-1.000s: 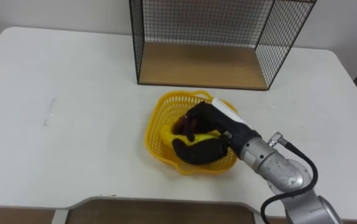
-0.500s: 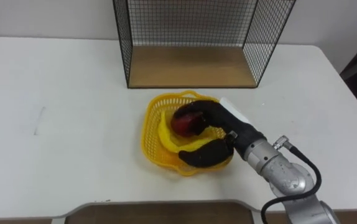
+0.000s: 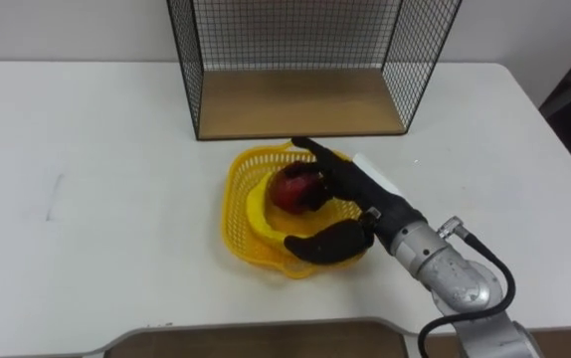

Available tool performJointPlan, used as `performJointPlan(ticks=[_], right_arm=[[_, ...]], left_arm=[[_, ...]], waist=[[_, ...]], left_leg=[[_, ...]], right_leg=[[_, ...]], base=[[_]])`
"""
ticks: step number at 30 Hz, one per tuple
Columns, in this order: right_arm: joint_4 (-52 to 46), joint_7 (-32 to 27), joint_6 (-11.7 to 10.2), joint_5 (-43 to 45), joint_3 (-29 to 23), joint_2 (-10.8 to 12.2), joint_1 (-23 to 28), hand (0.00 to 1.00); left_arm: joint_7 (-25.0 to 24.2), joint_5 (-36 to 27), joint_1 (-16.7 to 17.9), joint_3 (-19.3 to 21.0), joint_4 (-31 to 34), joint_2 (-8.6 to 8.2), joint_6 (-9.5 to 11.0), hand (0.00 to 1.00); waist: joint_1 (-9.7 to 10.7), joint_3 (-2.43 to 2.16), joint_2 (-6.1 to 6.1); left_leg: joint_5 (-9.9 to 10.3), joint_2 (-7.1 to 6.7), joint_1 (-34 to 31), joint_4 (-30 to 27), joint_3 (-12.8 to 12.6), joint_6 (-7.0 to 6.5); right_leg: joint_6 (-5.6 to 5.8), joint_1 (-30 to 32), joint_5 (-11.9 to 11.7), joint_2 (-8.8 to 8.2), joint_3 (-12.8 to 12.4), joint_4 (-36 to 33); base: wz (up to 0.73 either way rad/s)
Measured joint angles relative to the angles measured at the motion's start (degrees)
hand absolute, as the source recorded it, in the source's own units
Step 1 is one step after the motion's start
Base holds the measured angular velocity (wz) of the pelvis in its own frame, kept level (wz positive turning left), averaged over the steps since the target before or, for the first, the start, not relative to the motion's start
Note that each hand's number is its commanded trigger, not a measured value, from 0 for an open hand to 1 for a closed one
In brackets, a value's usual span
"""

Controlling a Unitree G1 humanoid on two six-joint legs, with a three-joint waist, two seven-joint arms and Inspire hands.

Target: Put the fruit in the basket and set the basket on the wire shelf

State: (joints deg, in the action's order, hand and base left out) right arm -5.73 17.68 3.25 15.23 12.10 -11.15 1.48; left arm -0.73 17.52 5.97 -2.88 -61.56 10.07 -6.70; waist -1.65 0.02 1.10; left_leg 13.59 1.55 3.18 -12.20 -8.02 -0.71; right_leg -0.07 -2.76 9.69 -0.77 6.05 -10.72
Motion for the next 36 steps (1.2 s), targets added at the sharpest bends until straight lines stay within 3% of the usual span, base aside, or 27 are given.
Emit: performJointPlan(ticks=[6, 16, 24, 30, 36], right_arm=[[-0.1, 0.2, 0.0, -1.5, -0.8, -0.3, 0.0, 0.0], [-0.1, -1.2, 0.7, -11.6, -7.6, -0.4, 0.0, 0.0], [0.2, -2.9, 1.9, -33.0, -9.0, -1.3, 0.0, 0.0], [0.3, -3.1, 2.6, -48.1, -9.2, -2.1, -0.1, 0.0], [0.7, -2.5, 2.8, -57.5, -9.6, -2.5, -0.1, 0.0]], left_arm=[[-0.1, 0.0, -0.1, 0.7, 0.8, -0.03, 0.1, 0.0], [-0.1, -0.1, 0.4, 1.6, 3.6, -0.02, 0.8, 0.0], [-0.1, -2.4, 0.4, 1.7, 4.0, 0.02, 0.8, 0.0], [0.0, -2.3, 0.7, 2.7, 4.0, 0.04, 0.8, 0.0], [0.0, -2.3, 1.2, 2.8, 4.2, 0.23, 0.8, 0.0]], waist=[[0.0, -0.28, 0.17], [0.1, -0.19, 0.12], [0.2, 0.08, -0.21], [0.2, -0.1, 0.21], [0.2, -0.04, 0.45]], left_leg=[[0.0, 0.02, -0.3, -0.2, -0.1, 0.0], [-0.2, -0.08, 0.4, 0.6, -1.3, -0.24], [-0.2, -0.1, 0.6, 0.7, -1.2, -0.24], [-0.2, -0.08, 0.5, 0.7, -1.1, -0.24], [-0.2, -0.08, 1.3, 0.8, -1.2, -0.24]], right_leg=[[0.02, 0.7, -0.1, 0.0, -0.5, -0.2], [0.28, 0.6, -0.3, -0.06, -1.2, -0.1], [0.29, 0.5, -0.3, -0.08, -1.2, 0.0], [0.29, 0.5, -0.3, -0.06, -1.1, 0.0], [0.29, -0.3, -0.3, -0.04, -1.1, 0.2]], base=[[-0.01], [-0.05], [0.0], [0.0], [0.0]])
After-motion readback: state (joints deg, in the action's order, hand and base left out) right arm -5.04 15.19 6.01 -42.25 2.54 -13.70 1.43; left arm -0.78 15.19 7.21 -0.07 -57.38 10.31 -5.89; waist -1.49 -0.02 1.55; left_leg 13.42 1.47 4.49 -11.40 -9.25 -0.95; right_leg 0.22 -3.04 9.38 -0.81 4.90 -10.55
